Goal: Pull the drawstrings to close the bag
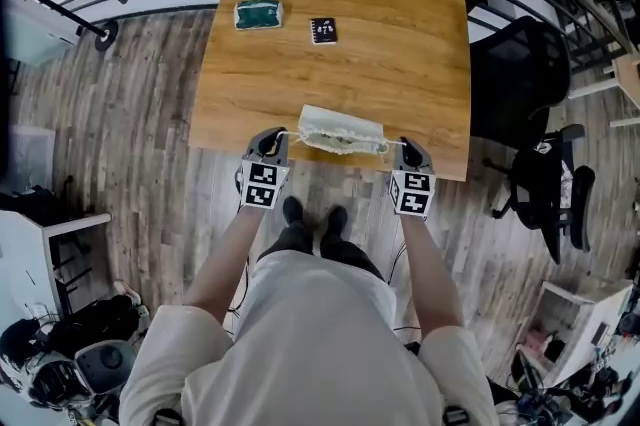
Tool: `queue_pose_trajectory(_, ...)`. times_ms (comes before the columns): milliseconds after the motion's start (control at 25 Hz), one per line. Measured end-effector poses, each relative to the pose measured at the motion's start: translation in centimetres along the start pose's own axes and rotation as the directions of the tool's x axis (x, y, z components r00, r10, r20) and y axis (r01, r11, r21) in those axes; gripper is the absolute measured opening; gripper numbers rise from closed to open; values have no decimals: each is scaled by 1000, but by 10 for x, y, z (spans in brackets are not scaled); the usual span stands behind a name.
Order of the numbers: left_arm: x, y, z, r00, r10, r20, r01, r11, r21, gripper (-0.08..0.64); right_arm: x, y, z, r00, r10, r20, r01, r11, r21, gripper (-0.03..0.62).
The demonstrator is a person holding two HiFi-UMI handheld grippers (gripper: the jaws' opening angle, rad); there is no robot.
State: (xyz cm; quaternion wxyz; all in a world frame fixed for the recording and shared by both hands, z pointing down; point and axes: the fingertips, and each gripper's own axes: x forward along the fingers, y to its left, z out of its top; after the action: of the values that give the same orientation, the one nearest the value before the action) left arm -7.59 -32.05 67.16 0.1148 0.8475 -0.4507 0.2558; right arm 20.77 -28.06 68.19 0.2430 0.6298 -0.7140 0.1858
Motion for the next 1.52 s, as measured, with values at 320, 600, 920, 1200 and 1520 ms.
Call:
queue_pose_trajectory(320, -35, 9, 38, 997, 17, 71, -11, 997, -78, -8, -34, -15, 38, 996, -48, 71, 53, 996, -68, 5)
queue_pose_trajectory(600, -50, 24, 75, 986, 86, 145, -71, 992, -105, -8, -49, -26, 74, 986, -75, 146, 93, 988, -122, 5)
queue_pose_trajectory(920, -83, 42, 108, 965, 140, 222, -115, 986, -120, -8, -66, -27, 109, 973, -115, 200, 144, 980, -134, 6)
queue_pose_trajectory(1200, -103, 67, 126, 943, 197, 267, -152, 972, -181, -8, -75, -48, 129, 952, -180, 248, 200, 978, -57, 6)
queue_pose_trajectory(1520, -114, 77, 121, 938, 222, 266, -174, 966, -193, -6, -87, -67, 129, 937, -232, 262, 230, 972, 38, 6)
